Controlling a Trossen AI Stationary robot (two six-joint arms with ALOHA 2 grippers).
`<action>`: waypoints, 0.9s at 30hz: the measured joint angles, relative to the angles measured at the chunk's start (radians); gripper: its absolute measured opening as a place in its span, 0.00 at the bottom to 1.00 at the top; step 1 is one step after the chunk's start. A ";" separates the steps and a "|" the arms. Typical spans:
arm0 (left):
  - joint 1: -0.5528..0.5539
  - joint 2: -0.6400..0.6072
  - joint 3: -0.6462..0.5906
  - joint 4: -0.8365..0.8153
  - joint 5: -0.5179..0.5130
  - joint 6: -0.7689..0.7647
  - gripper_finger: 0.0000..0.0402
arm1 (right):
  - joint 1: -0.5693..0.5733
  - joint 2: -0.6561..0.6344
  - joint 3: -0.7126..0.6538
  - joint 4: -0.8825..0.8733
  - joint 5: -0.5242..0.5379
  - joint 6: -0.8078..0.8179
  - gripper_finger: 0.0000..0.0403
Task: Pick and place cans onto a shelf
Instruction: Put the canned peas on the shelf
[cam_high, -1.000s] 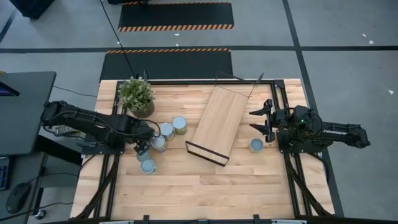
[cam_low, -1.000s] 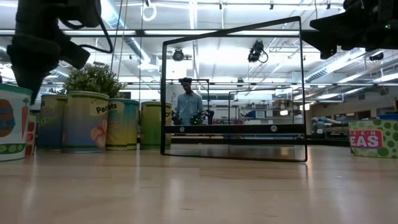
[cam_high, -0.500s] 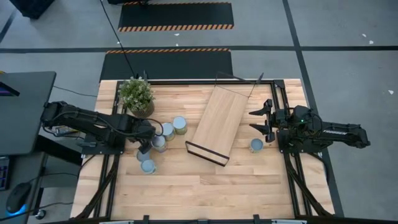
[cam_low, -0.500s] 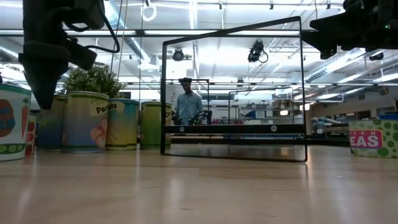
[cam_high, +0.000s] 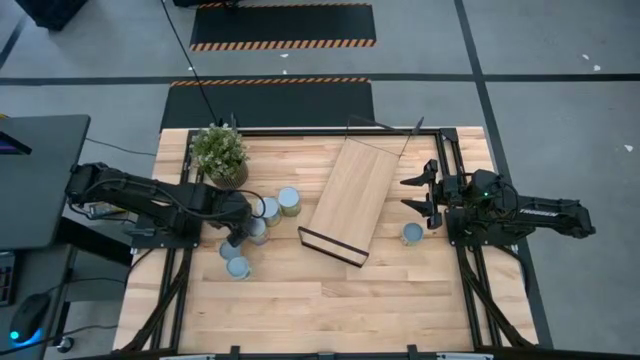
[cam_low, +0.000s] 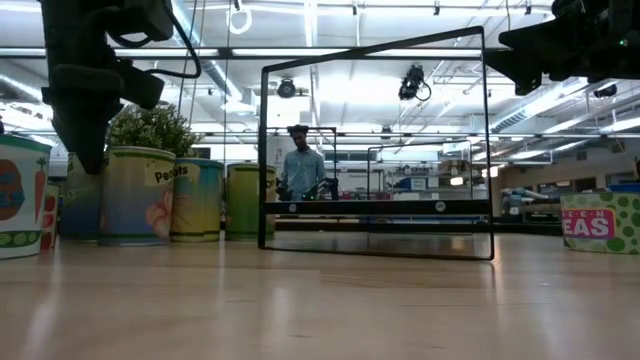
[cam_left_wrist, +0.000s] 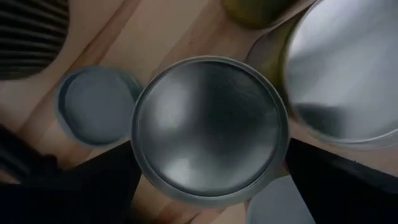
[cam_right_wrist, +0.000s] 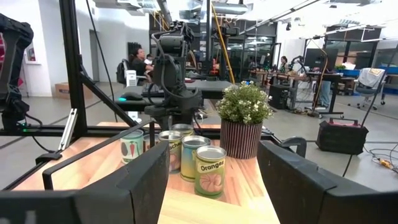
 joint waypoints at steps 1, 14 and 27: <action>0.000 0.000 0.000 0.002 -0.005 0.010 0.96 | 0.000 0.000 0.000 0.000 0.000 0.000 0.62; 0.000 0.000 0.002 0.006 -0.023 0.047 0.79 | 0.000 0.000 0.000 -0.014 0.000 0.000 0.62; 0.009 -0.002 0.323 -0.293 -0.073 0.117 0.79 | 0.000 0.000 0.000 -0.014 0.000 0.002 0.62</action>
